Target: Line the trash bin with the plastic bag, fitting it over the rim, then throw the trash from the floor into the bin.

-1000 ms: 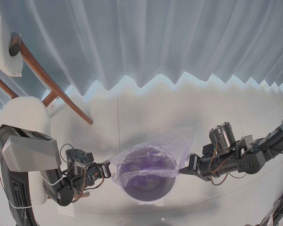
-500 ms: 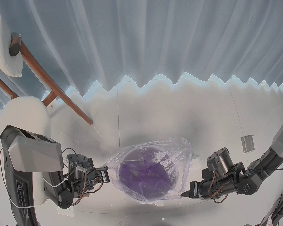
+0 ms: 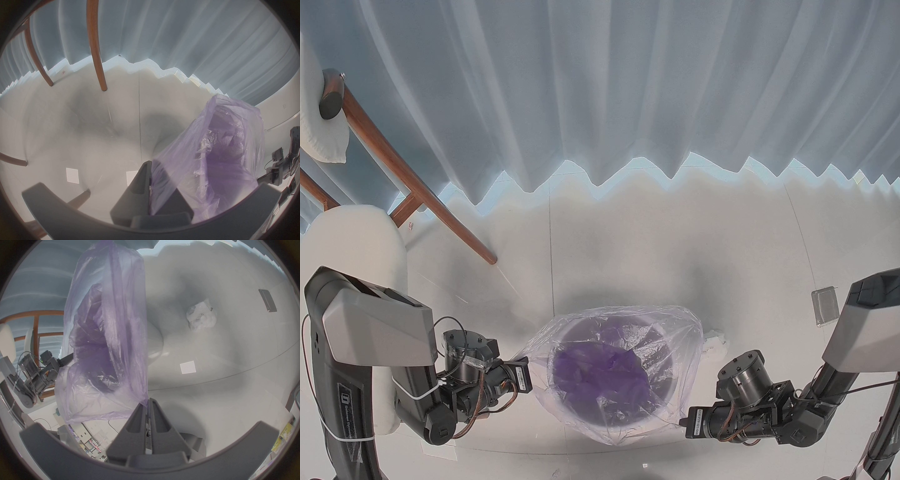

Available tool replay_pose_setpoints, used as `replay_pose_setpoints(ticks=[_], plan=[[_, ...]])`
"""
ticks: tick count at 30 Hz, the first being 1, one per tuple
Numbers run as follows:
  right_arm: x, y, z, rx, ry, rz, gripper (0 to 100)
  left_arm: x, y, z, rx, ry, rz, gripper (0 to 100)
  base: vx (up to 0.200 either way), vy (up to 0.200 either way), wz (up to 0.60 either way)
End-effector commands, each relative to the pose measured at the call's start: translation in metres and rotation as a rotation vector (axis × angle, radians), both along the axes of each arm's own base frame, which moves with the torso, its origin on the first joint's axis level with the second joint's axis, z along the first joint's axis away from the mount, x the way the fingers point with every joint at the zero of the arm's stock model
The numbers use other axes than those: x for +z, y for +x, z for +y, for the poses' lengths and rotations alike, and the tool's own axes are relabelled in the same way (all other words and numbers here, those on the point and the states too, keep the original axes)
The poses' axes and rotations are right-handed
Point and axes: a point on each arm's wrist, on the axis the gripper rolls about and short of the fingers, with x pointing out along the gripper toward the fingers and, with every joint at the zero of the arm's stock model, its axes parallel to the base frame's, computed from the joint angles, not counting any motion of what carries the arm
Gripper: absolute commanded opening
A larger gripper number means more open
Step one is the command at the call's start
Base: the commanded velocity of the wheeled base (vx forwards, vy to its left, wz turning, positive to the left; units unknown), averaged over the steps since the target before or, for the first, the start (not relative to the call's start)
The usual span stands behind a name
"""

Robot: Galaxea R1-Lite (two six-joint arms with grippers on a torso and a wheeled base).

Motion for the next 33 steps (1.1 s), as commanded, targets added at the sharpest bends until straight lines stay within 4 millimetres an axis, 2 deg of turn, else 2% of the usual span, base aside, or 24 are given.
replay_pose_setpoints(ticks=[1, 9, 15, 22, 29, 33], plan=[[-0.019, -0.006, 0.002, 0.008, -0.045, 0.021, 0, -0.004, -0.001, 0.001, -0.001, 0.005, -0.002, 0, 0.000, 0.000, 0.00], [-0.022, -0.003, 0.003, 0.015, -0.048, -0.020, 0, -0.007, -0.002, 0.004, 0.005, 0.007, -0.006, 0, 0.000, 0.000, 0.00], [-0.026, -0.002, 0.003, 0.035, -0.097, -0.050, 0, -0.010, -0.015, 0.016, -0.007, 0.086, 0.032, 0, 0.000, 0.000, 0.00], [-0.024, -0.003, 0.002, 0.049, -0.106, -0.062, 0, -0.011, -0.023, 0.019, -0.019, 0.103, 0.014, 0, 0.000, 0.000, 0.00], [-0.027, -0.005, 0.000, 0.072, -0.140, -0.052, 0, -0.027, -0.028, 0.020, -0.015, 0.182, 0.066, 0, 0.000, 0.000, 0.00], [-0.029, -0.008, -0.004, 0.097, -0.182, -0.050, 0, -0.030, -0.032, 0.024, -0.015, 0.217, 0.083, 0, 0.000, 0.000, 0.00]])
